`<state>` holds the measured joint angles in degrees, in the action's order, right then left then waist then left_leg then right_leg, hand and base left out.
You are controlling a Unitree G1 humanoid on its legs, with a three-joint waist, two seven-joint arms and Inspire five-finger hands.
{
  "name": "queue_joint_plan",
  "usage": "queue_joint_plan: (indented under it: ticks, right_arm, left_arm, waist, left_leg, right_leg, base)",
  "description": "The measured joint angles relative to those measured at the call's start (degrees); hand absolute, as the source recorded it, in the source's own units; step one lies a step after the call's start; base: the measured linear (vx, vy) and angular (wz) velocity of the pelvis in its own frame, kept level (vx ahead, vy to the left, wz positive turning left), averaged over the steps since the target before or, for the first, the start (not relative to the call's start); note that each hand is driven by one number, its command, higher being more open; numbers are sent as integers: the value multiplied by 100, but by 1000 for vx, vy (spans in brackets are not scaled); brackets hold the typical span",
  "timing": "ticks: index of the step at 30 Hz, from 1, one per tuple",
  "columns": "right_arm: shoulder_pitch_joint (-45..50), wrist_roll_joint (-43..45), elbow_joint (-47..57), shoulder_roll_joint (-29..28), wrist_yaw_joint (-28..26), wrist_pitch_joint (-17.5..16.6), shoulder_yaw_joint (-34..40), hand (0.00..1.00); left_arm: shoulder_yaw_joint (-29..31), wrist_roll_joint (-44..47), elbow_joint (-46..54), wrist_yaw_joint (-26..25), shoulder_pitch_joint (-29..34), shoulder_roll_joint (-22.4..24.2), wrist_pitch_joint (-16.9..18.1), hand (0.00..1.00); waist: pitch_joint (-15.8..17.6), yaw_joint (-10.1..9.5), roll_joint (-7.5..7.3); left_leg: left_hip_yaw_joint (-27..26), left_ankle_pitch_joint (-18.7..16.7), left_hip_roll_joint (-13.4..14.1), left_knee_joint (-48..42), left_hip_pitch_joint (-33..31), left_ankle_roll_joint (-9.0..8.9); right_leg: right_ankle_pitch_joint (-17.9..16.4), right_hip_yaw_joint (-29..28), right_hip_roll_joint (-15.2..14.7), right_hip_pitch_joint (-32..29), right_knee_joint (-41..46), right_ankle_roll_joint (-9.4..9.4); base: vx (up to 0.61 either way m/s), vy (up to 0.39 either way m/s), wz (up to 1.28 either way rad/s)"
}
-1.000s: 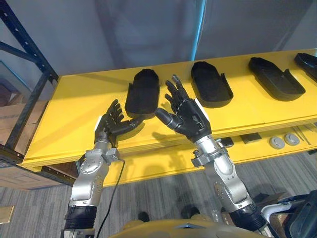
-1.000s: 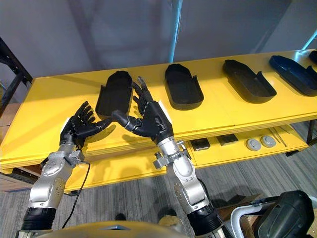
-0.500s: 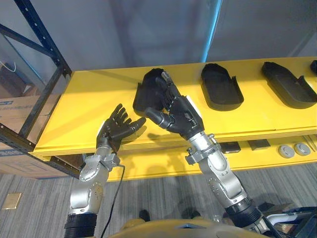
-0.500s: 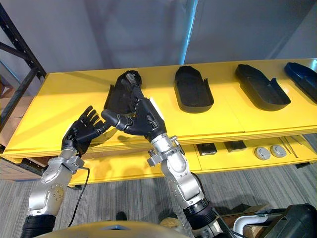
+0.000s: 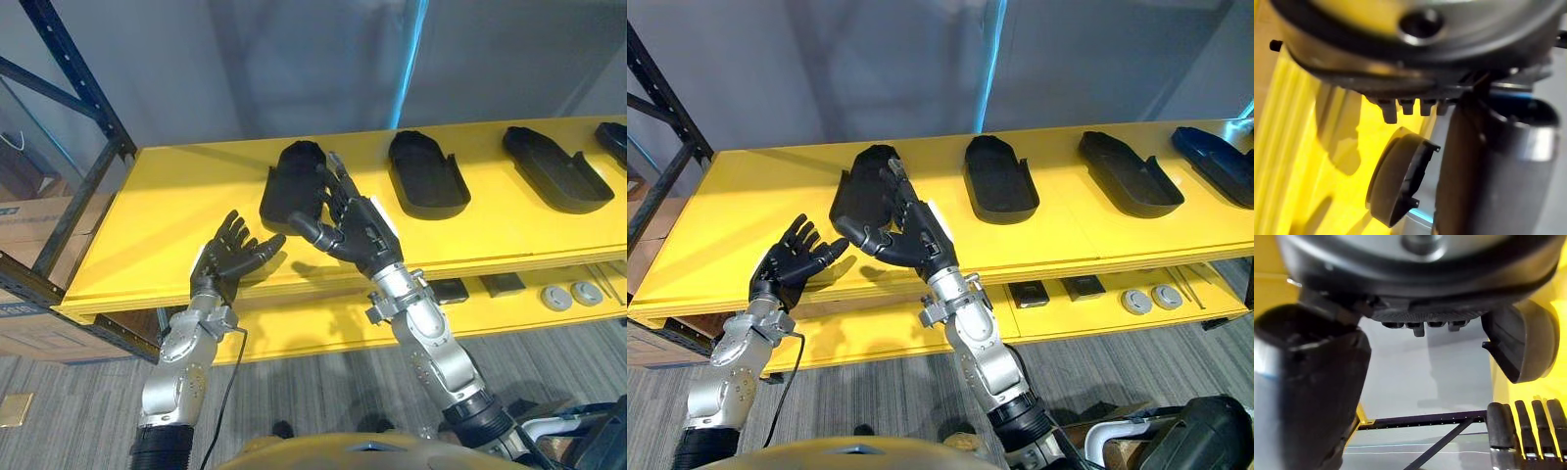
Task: Walk over and take three plastic housings, then place them on the shelf
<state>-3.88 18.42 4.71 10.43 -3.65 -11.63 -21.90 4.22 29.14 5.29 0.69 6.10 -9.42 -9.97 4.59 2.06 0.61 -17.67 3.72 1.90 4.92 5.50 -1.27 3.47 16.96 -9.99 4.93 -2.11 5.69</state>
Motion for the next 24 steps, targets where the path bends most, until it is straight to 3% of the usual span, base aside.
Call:
queue_joint_plan:
  ticks: [24]
  right_arm:
    - [310,4,2,0,-255,11,361,100]
  left_arm:
    - [-370,213,-146,286,-148,-24,-54,100]
  waist:
    - [-96,143,63]
  left_leg:
    - [-301,-58,61,-8,74,-70]
  right_leg:
    - [70,-314,36,-87,-21,25]
  base:
    - [-1,3,-6]
